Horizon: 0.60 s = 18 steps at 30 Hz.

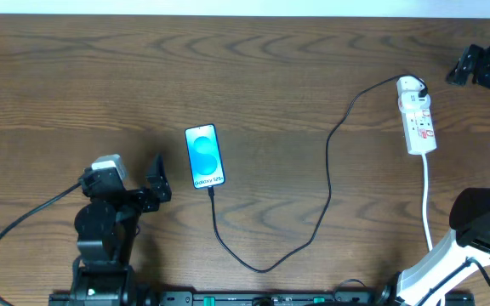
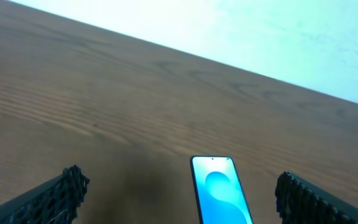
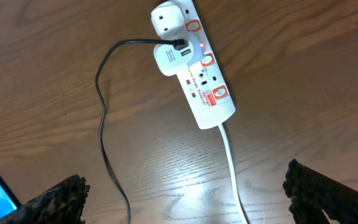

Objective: Plug charger to phone and switch on socket

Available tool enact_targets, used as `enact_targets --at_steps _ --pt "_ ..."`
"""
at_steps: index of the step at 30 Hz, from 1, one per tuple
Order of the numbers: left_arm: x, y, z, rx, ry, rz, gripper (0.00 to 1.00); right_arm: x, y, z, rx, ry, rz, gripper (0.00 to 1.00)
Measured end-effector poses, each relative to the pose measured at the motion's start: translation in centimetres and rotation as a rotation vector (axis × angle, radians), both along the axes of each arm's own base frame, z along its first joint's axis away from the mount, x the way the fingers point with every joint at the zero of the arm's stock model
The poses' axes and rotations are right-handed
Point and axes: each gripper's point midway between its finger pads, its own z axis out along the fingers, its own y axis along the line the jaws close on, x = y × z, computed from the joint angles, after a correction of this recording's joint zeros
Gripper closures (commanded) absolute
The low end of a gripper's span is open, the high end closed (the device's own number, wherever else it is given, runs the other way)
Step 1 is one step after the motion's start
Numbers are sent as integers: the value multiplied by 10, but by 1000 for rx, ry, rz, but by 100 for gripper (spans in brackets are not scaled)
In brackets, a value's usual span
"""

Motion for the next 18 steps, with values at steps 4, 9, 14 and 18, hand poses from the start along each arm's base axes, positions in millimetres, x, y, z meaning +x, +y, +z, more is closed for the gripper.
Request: enact_targets --at_steps 4,9,14,18 --pt "-4 0 4 0 -40 0 1 0 0 0 0 0 0 1" --pt "-8 0 6 0 -70 0 1 0 0 0 0 0 0 1" --pt "-9 0 6 0 -76 0 1 0 0 0 0 0 0 1" --pt "-9 0 6 0 -77 0 1 0 0 0 0 0 0 1"
